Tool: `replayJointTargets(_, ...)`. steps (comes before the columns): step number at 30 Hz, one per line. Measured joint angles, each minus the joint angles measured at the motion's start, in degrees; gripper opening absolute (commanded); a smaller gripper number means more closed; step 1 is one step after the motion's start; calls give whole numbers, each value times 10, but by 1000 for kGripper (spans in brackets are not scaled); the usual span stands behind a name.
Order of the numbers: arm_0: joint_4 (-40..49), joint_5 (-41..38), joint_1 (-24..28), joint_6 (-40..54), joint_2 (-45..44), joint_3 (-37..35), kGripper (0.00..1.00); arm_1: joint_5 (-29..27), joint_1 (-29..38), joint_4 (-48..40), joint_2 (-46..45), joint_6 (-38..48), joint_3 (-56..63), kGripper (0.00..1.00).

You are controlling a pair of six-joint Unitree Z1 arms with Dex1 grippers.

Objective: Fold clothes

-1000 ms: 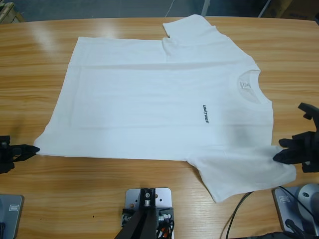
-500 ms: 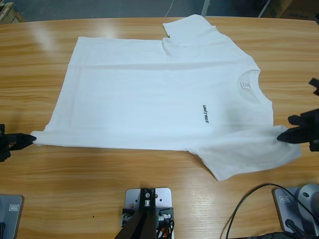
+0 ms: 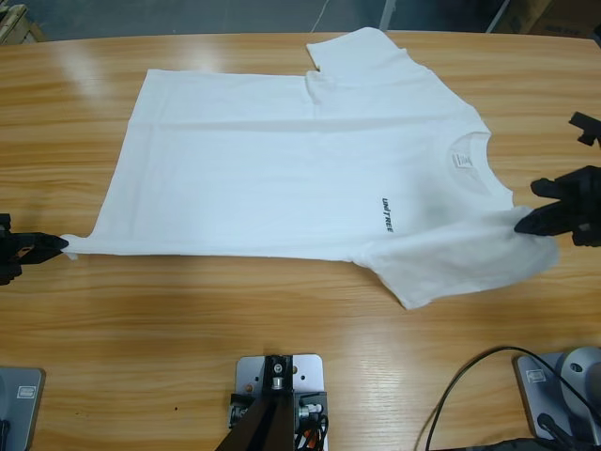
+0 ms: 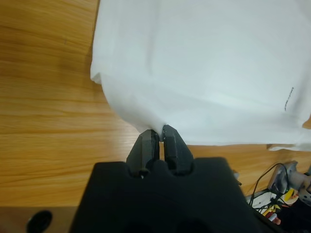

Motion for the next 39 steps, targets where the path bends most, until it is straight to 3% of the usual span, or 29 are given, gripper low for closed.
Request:
replayJointTargets(13, 4, -1, 37, 48, 34, -46, 0, 0, -53, 3, 34, -47, -32, 0)
replayJointTargets(39, 14, -14, 75, 121, 115, -111, 0, 0, -70, 29, 112, -95, -118, 0)
